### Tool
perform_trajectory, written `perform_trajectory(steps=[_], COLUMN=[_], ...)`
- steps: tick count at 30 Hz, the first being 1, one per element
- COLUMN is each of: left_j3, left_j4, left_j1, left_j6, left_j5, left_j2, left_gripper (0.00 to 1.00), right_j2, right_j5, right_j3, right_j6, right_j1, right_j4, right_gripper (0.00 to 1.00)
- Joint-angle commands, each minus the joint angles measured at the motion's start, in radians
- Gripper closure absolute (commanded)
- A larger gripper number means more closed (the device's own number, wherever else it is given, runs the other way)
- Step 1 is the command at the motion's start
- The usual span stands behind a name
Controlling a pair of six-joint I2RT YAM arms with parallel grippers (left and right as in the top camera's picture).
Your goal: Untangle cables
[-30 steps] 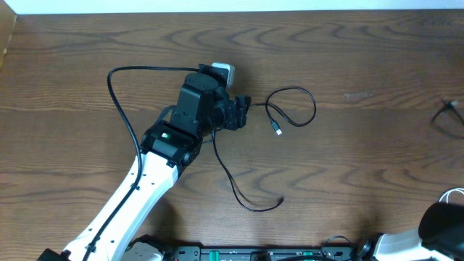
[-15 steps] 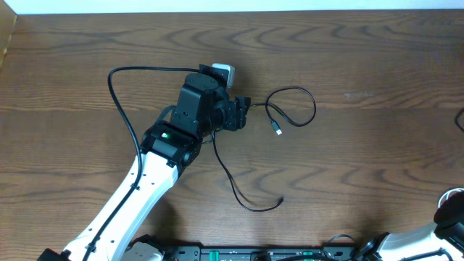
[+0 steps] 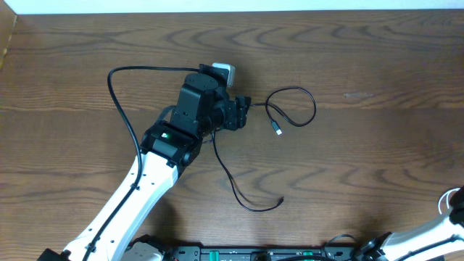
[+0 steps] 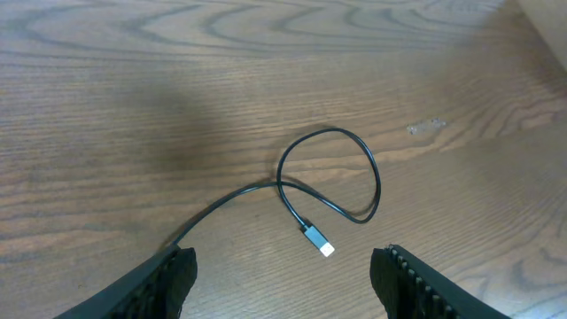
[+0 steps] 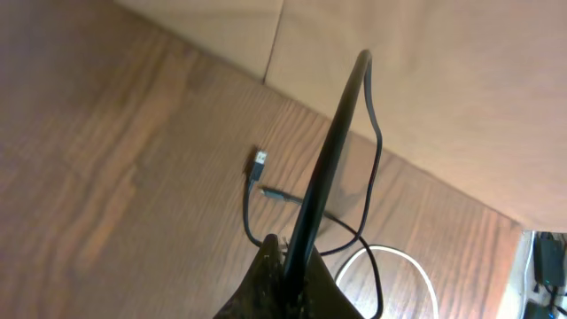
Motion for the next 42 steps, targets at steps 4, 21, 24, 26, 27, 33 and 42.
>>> perform_trajectory(steps=[4,21,24,26,27,33,42], left_j3=[0.002,0.002,0.002,0.002,0.002,0.002,0.002], left_j4=[0.004,-0.009,-0.024,-0.031,-0.029,-0.016,-0.129], left_j1=[0.005,0.005,0.005,0.005,0.005,0.005,0.006], left_j6=[0.020,0.016,0.018,0.018,0.026,0.105,0.104], left_j5=[0.005,0.005,0.004,-0.004,-0.004,-0.065,-0.102], left_j2=[-0.003,-0.003,-0.003,-0.003,-0.003,-0.003,-0.003], left_gripper=[0.32,0.31,0.31,0.31,0.30,0.18,0.16], right_j2=[0.112,0.163,0.147,0.133,0.128,0.125,0.125], right_j5=[-0.034,-0.173,-0.233,-0.301,-0.343,-0.744,-0.669], right_j3=[0.015,0.016,0.016,0.016,0.016,0.011,0.011], right_j6=[-0.024,-0.067,-0.068,-0.068,-0.072,-0.303,-0.303], right_j1=[0.018,0.029,0.034,0.045,0.052,0.162,0.373], right_j4=[-0.003,-0.022,-0.027,-0.035,-0.040,-0.132,-0.196], right_gripper=[0.99,0.01,0.01,0.01,0.01,0.01,0.01])
